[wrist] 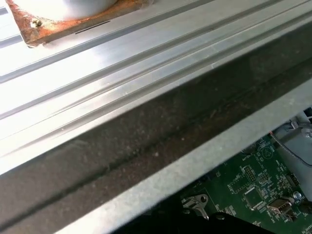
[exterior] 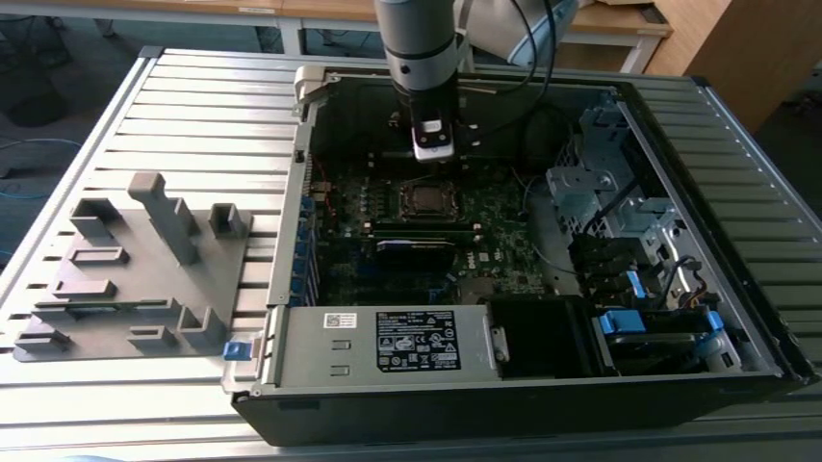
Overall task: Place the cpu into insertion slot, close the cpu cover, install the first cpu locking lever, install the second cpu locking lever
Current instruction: 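Install the first cpu locking lever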
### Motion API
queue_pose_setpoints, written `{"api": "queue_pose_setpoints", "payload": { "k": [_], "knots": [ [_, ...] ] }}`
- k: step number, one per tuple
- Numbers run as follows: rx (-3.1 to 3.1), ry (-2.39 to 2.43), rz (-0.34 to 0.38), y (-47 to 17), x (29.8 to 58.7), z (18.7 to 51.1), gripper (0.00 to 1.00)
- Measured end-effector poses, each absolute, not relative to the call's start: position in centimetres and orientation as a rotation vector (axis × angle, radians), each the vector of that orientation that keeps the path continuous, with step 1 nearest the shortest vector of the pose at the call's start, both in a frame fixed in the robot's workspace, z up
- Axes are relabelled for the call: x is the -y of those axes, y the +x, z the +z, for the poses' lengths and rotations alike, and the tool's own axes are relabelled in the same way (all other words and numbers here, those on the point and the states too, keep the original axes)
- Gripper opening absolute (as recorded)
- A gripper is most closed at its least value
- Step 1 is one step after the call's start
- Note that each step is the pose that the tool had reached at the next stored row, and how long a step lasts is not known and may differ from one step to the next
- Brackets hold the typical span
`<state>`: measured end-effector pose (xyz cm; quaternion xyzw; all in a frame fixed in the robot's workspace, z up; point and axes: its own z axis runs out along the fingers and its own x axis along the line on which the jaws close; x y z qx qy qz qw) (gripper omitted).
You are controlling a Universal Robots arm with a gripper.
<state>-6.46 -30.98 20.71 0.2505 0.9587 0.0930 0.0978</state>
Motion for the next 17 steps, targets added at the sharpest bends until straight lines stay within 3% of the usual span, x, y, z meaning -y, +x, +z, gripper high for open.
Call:
{"api": "queue_pose_setpoints", "payload": {
  "k": [17],
  "knots": [
    [-2.823, 0.723, 0.283, -6.89, 31.00, 19.88, 0.11]
  ]
}}
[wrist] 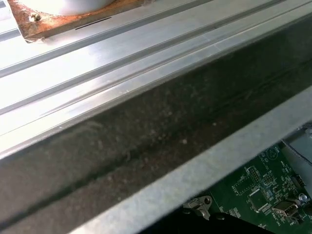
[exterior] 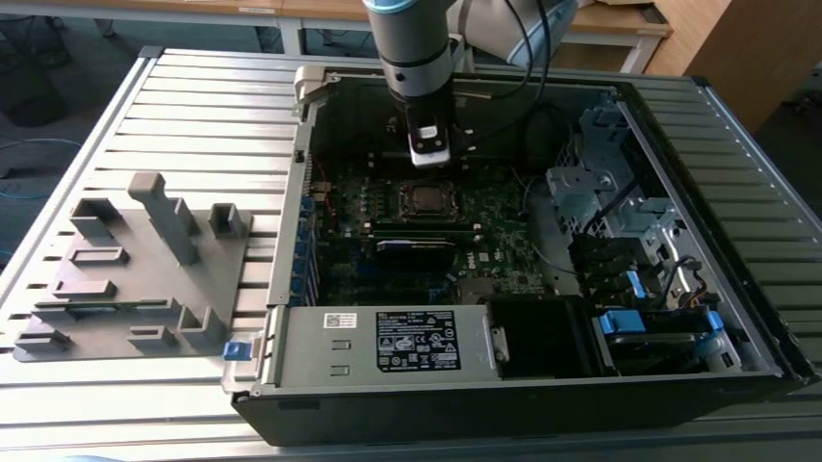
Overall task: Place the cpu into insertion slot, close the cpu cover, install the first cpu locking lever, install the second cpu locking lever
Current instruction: 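Install the first cpu locking lever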
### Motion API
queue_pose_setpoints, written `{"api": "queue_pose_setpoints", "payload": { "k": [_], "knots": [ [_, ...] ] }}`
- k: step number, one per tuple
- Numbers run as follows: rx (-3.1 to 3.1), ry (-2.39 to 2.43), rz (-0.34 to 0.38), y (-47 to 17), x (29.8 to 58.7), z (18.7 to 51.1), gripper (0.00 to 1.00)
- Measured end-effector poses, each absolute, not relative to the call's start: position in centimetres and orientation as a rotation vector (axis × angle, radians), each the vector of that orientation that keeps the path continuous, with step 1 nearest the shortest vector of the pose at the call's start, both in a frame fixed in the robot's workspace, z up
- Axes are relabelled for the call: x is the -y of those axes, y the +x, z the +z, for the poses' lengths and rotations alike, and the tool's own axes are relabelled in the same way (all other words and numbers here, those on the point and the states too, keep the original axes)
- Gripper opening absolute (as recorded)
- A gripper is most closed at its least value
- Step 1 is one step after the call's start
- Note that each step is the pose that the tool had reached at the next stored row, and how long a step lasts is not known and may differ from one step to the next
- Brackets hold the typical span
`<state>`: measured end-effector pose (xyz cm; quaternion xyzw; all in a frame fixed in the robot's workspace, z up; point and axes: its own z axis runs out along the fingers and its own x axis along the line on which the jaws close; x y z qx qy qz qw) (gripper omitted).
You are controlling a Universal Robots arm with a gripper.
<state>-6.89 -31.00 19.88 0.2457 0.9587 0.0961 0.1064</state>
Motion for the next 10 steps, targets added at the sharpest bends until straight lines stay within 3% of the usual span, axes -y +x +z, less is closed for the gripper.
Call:
{"api": "queue_pose_setpoints", "payload": {
  "k": [10],
  "knots": [
    [-2.828, 0.708, 0.285, -6.89, 31.20, 19.68, 0.11]
  ]
}}
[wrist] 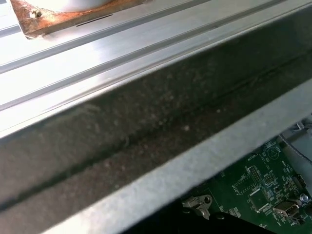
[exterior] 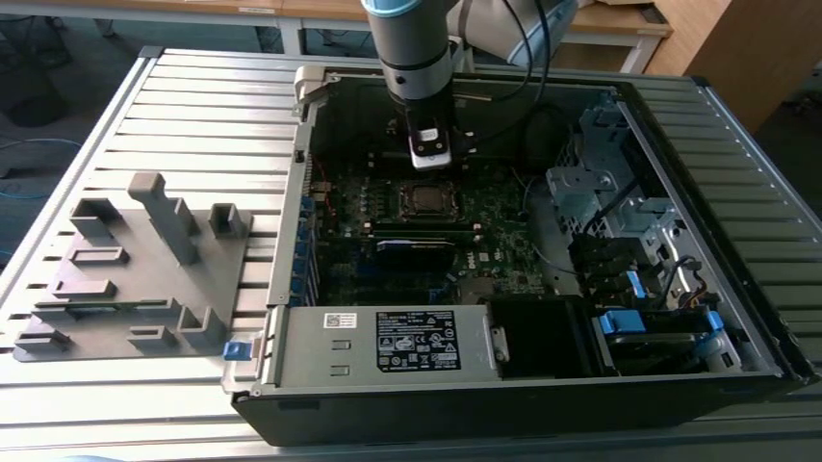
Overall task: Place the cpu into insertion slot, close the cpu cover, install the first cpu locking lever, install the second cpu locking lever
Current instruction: 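Install the first cpu locking lever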
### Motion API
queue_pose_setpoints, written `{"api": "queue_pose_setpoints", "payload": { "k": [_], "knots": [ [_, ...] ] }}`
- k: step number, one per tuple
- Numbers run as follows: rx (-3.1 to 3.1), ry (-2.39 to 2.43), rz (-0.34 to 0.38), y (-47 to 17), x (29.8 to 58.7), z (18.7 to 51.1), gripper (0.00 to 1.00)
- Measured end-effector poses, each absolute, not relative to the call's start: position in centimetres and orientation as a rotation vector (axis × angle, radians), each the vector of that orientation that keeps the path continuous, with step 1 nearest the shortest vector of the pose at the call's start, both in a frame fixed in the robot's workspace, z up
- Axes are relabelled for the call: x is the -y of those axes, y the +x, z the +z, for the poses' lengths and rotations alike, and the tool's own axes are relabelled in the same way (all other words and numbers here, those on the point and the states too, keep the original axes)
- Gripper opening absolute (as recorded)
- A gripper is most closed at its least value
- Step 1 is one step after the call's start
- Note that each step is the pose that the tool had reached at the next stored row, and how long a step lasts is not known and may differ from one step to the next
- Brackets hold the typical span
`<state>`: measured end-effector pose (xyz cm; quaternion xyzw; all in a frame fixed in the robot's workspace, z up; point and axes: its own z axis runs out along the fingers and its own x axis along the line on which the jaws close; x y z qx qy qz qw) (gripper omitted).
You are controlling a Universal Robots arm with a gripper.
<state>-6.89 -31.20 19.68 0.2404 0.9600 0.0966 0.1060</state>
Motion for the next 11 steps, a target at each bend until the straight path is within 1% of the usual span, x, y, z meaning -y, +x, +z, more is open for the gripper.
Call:
{"api": "queue_pose_setpoints", "payload": {
  "k": [11],
  "knots": [
    [-2.828, 0.706, 0.276, -6.81, 31.28, 19.60, 0.11]
  ]
}}
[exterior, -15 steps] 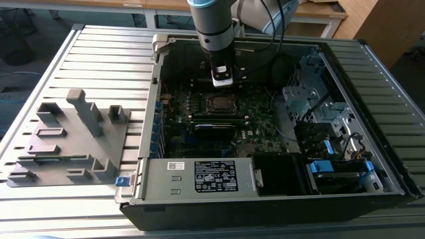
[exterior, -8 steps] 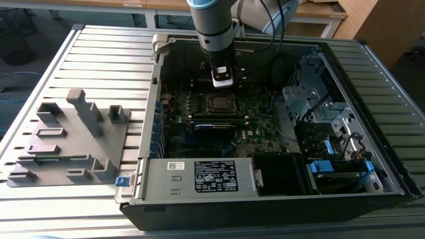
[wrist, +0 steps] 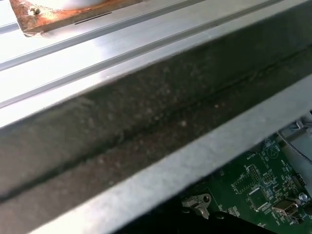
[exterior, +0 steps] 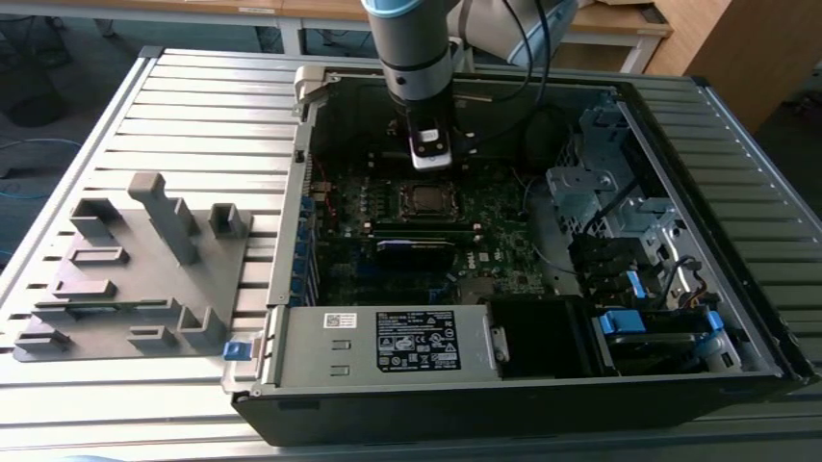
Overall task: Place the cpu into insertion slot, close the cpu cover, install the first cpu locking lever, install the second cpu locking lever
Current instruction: 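Install the first cpu locking lever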
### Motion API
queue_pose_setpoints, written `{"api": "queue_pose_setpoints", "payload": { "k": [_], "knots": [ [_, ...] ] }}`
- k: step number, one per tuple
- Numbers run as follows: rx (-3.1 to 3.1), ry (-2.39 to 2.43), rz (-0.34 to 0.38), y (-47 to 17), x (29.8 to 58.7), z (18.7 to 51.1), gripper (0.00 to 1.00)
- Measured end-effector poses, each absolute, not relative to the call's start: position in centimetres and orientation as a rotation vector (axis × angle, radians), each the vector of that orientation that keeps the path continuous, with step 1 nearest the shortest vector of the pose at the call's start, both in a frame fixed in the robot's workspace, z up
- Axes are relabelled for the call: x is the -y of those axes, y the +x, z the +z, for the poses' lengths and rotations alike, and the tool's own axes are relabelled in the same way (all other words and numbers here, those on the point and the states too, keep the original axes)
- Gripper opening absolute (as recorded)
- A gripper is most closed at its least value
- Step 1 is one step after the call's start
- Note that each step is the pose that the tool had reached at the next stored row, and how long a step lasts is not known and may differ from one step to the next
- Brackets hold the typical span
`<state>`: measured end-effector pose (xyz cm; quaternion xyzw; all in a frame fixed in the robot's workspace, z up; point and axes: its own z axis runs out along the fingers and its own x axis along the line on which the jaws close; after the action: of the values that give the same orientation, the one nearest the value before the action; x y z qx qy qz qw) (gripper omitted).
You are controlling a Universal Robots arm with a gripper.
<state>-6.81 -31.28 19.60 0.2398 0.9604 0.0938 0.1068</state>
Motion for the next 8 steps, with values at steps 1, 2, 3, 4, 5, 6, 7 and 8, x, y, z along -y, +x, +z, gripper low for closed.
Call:
{"api": "queue_pose_setpoints", "payload": {
  "k": [1, 2, 3, 4, 5, 6, 7, 8],
  "knots": [
    [-2.828, 0.706, 0.276, -6.78, 31.31, 19.58, 0.11],
    [-2.828, 0.706, 0.276, -6.74, 31.33, 19.55, 0.11],
    [-2.828, 0.706, 0.276, -6.71, 31.34, 19.52, 0.11],
    [-2.828, 0.706, 0.275, -6.68, 31.36, 19.49, 0.11],
    [-2.828, 0.706, 0.275, -6.66, 31.36, 19.46, 0.11],
    [-2.828, 0.706, 0.275, -6.64, 31.36, 19.43, 0.11],
    [-2.828, 0.706, 0.274, -6.63, 31.36, 19.40, 0.11],
    [-2.828, 0.706, 0.274, -6.61, 31.37, 19.37, 0.11]
  ]
}}
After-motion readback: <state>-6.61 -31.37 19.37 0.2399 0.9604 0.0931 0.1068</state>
